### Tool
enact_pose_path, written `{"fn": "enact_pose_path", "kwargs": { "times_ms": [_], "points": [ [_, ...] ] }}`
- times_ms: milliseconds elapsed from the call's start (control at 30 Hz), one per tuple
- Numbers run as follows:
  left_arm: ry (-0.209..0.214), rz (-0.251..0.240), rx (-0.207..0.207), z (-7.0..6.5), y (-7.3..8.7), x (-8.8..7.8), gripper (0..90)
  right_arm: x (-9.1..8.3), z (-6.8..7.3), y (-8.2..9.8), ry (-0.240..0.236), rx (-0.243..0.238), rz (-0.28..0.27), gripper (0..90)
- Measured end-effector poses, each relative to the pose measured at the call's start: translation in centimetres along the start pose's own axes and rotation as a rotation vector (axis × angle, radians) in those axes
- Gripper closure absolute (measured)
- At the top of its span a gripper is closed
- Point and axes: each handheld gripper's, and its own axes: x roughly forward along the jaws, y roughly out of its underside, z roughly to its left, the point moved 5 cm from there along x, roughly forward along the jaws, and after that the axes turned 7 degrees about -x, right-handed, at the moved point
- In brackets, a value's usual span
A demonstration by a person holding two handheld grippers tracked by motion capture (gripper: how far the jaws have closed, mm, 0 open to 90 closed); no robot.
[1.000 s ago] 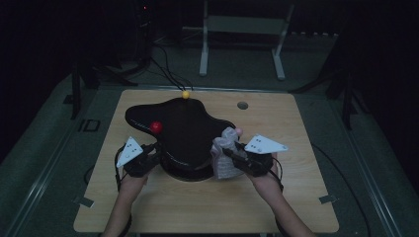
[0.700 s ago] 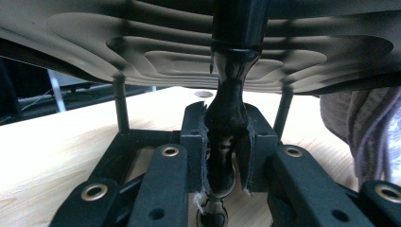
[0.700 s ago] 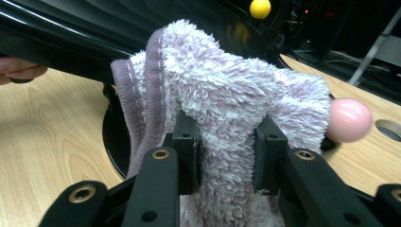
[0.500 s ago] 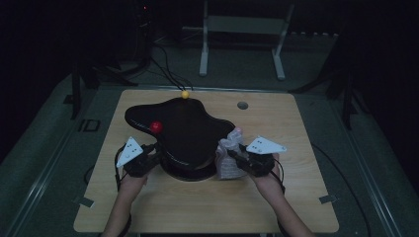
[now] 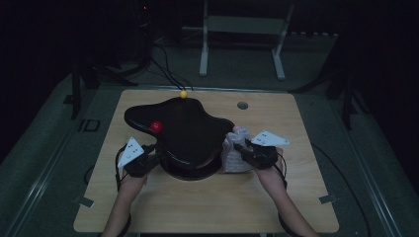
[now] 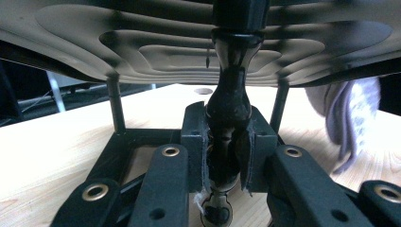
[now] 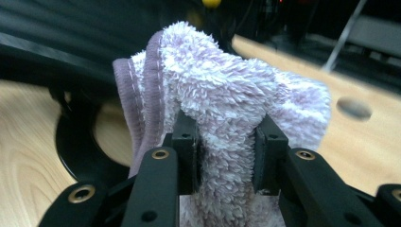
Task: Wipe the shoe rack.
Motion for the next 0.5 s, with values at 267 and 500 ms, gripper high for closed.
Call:
{"fn": "enact_pose_path", "kwargs": {
  "times_ms": [267,500],
  "points": [
    [0.016,0.001,-0.009,0.1,0.1,0.1,74.9,-0.4,-1.5,0.2,0.022,0.044,-0.005,68.0],
    [0.022,-0.001,-0.017,0.1,0.1,0.1,74.9,0.4,-3.3,0.5,0.043,0.087,0.000,68.0]
  ]
}}
